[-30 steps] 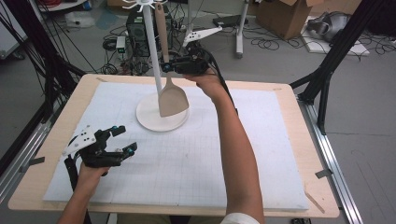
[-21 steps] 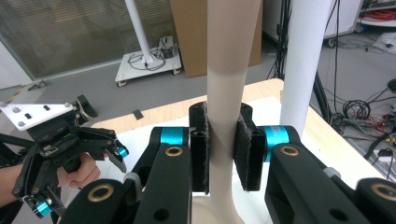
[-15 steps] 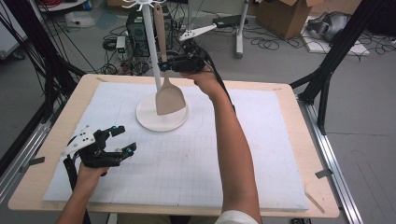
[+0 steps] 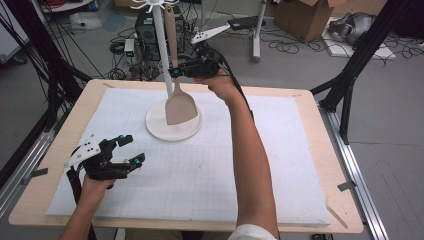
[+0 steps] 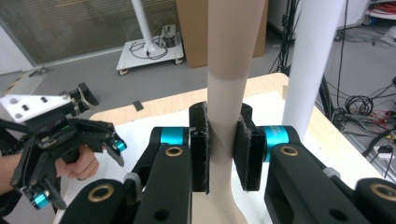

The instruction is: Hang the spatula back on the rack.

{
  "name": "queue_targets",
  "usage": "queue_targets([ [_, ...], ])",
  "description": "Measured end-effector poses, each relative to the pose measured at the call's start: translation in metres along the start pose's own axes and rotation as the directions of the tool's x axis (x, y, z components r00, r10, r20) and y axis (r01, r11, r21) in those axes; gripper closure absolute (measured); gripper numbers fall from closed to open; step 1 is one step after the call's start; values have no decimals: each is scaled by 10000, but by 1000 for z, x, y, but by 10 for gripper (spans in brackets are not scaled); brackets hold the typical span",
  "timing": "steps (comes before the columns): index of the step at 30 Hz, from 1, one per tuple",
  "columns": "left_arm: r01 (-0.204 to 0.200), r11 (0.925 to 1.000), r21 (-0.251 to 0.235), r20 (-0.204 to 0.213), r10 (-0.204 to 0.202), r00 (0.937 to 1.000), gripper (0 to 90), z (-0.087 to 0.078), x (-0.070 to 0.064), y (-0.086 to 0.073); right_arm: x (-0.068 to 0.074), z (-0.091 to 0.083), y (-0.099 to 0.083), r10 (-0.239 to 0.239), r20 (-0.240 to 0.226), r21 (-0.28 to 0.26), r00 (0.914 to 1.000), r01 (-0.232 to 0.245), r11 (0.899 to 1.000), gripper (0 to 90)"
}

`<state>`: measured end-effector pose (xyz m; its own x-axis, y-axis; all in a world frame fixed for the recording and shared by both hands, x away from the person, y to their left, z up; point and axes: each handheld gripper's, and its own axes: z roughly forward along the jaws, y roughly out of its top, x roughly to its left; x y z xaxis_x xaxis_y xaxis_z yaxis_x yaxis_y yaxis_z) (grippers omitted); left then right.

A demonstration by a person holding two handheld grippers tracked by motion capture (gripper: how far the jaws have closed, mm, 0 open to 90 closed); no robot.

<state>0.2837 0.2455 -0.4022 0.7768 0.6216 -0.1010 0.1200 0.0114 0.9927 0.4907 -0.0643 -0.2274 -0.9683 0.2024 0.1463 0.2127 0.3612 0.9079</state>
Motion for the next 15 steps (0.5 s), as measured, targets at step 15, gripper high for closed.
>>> queue_targets([
  [15,23,10000,37,29,-23,10000,172,0,0,-1,-1,6,3,33,130,79,9999,-34,10000,782],
])
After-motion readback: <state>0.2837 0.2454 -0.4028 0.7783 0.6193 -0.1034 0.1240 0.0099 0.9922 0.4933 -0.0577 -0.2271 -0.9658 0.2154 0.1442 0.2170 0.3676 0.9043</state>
